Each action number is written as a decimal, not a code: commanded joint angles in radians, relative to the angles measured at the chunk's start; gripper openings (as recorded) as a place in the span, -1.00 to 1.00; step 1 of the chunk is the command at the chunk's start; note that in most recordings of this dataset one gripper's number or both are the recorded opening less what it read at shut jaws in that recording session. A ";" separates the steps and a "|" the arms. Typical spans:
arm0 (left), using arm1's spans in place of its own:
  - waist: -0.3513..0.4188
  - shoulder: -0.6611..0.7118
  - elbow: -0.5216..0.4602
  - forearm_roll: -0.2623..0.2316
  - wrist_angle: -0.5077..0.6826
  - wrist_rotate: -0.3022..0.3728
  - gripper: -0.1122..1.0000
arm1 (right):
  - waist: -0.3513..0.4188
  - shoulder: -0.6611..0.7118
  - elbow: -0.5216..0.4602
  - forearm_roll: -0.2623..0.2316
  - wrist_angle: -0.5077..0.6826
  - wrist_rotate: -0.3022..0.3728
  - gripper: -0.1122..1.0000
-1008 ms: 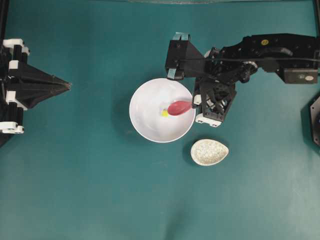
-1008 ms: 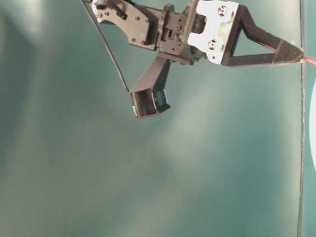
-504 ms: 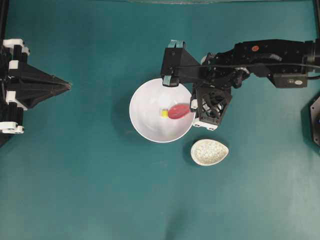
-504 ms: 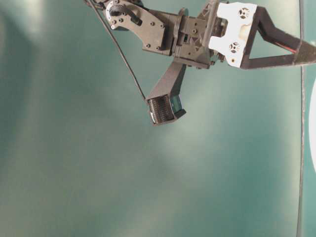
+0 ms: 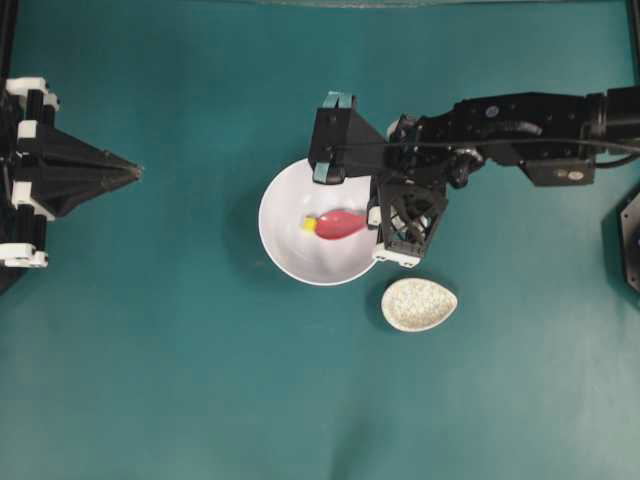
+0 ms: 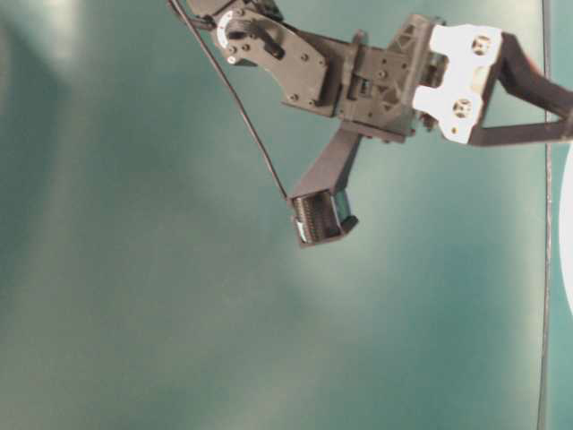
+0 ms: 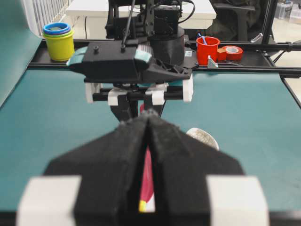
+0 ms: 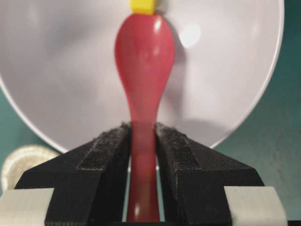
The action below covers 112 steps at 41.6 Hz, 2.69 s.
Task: Scoop the yellow hexagonal prism block from the bowl with a spoon using the right arm.
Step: 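Push the spoon under the yellow block along the bowl bottom, then tilt and lift the spoon with the block out of the bowl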
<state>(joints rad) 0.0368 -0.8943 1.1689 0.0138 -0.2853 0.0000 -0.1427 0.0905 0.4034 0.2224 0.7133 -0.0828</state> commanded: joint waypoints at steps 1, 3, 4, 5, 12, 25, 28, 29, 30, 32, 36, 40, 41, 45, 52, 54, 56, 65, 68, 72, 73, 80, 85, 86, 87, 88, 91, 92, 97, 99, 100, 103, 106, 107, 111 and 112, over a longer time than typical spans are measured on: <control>0.002 0.005 -0.021 0.003 -0.005 0.002 -0.80 | 0.003 -0.014 -0.021 0.002 -0.028 -0.003 -0.38; 0.002 0.006 -0.021 0.003 -0.005 0.002 -0.80 | 0.003 -0.014 -0.021 0.002 -0.046 -0.003 -0.38; 0.002 0.005 -0.021 0.003 -0.005 0.002 -0.80 | 0.003 -0.015 -0.021 0.002 -0.051 -0.003 -0.38; 0.002 0.006 -0.021 0.003 -0.005 0.002 -0.80 | 0.002 -0.014 -0.021 0.002 -0.061 -0.003 -0.38; 0.002 0.005 -0.021 0.003 -0.005 0.003 -0.80 | 0.003 -0.014 -0.021 0.002 -0.107 -0.003 -0.38; 0.002 0.005 -0.021 0.003 -0.005 0.003 -0.80 | 0.003 -0.014 -0.021 0.000 -0.195 -0.005 -0.38; 0.002 0.006 -0.021 0.003 -0.005 0.003 -0.80 | 0.002 -0.014 -0.021 0.002 -0.212 -0.005 -0.38; 0.002 0.005 -0.021 0.003 -0.005 0.003 -0.80 | 0.003 -0.015 -0.021 0.002 -0.218 -0.005 -0.38; 0.002 0.006 -0.021 0.003 -0.005 0.003 -0.80 | 0.003 -0.014 -0.021 0.000 -0.219 -0.005 -0.38; 0.002 0.006 -0.021 0.003 -0.005 0.003 -0.80 | 0.002 -0.015 -0.020 0.002 -0.227 -0.005 -0.38; 0.002 0.005 -0.021 0.003 -0.005 0.003 -0.80 | 0.002 -0.014 -0.020 0.002 -0.232 -0.005 -0.38; 0.000 0.005 -0.021 0.003 -0.005 0.003 -0.80 | 0.003 -0.015 -0.017 0.002 -0.232 -0.005 -0.38; 0.002 0.005 -0.021 0.003 -0.005 0.003 -0.80 | 0.003 -0.015 -0.017 0.002 -0.232 -0.005 -0.38; 0.000 0.005 -0.020 0.003 -0.005 0.003 -0.80 | 0.006 -0.017 -0.014 0.002 -0.238 -0.005 -0.38; 0.000 0.005 -0.021 0.003 -0.002 0.003 -0.80 | 0.014 -0.025 -0.002 0.002 -0.276 -0.005 -0.38; 0.002 0.006 -0.021 0.003 0.000 0.003 -0.80 | 0.017 -0.028 0.006 0.002 -0.285 -0.003 -0.38; 0.002 0.006 -0.021 0.003 0.000 0.003 -0.80 | 0.018 -0.032 0.014 0.002 -0.293 -0.003 -0.38; 0.002 0.006 -0.021 0.003 0.002 0.003 -0.80 | 0.029 -0.071 0.077 0.002 -0.356 0.009 -0.38; 0.002 0.005 -0.021 0.003 0.002 0.003 -0.80 | 0.035 -0.086 0.106 0.003 -0.391 0.011 -0.38; 0.002 0.005 -0.021 0.003 0.003 0.003 -0.80 | 0.046 -0.115 0.152 0.005 -0.448 0.011 -0.38; 0.002 0.006 -0.021 0.003 0.003 0.003 -0.80 | 0.049 -0.124 0.166 0.005 -0.465 0.011 -0.38; 0.002 0.005 -0.020 0.003 0.003 0.003 -0.80 | 0.071 -0.186 0.250 0.006 -0.581 0.011 -0.38; 0.002 0.005 -0.020 0.003 0.003 0.003 -0.80 | 0.081 -0.235 0.313 0.006 -0.673 0.011 -0.38; 0.002 0.006 -0.021 0.003 0.003 0.003 -0.80 | 0.081 -0.247 0.324 0.006 -0.687 0.011 -0.38; 0.002 0.005 -0.020 0.003 0.003 0.003 -0.80 | 0.083 -0.259 0.337 0.006 -0.706 0.011 -0.38; 0.000 0.005 -0.021 0.003 0.003 0.003 -0.80 | 0.083 -0.268 0.348 0.006 -0.716 0.011 -0.38; 0.002 0.006 -0.021 0.003 0.003 0.003 -0.80 | 0.084 -0.305 0.380 0.005 -0.750 0.011 -0.38; 0.002 0.006 -0.021 0.003 0.003 0.003 -0.80 | 0.084 -0.321 0.393 0.005 -0.759 0.009 -0.38; 0.002 0.005 -0.021 0.003 0.003 0.003 -0.80 | 0.084 -0.385 0.436 0.000 -0.798 -0.005 -0.38; 0.002 0.006 -0.021 0.003 0.003 0.003 -0.80 | 0.084 -0.410 0.448 -0.003 -0.805 -0.008 -0.38; 0.002 0.006 -0.021 0.003 0.003 0.003 -0.80 | 0.084 -0.425 0.454 -0.008 -0.808 -0.008 -0.38; 0.002 0.006 -0.021 0.003 0.003 0.003 -0.80 | 0.084 -0.453 0.463 -0.023 -0.813 -0.008 -0.38; 0.002 0.006 -0.021 0.003 0.003 0.002 -0.80 | 0.084 -0.469 0.466 -0.035 -0.815 -0.008 -0.38; 0.002 0.005 -0.021 0.003 0.003 0.002 -0.80 | 0.084 -0.472 0.468 -0.037 -0.813 -0.008 -0.38; 0.002 0.006 -0.020 0.003 0.003 0.002 -0.80 | 0.084 -0.476 0.465 -0.038 -0.813 -0.008 -0.38; 0.002 0.006 -0.021 0.003 0.003 0.002 -0.80 | 0.084 -0.476 0.463 -0.038 -0.815 -0.008 -0.38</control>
<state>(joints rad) 0.0368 -0.8958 1.1704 0.0153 -0.2777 0.0015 -0.0598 -0.3682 0.8820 0.1871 -0.0905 -0.0890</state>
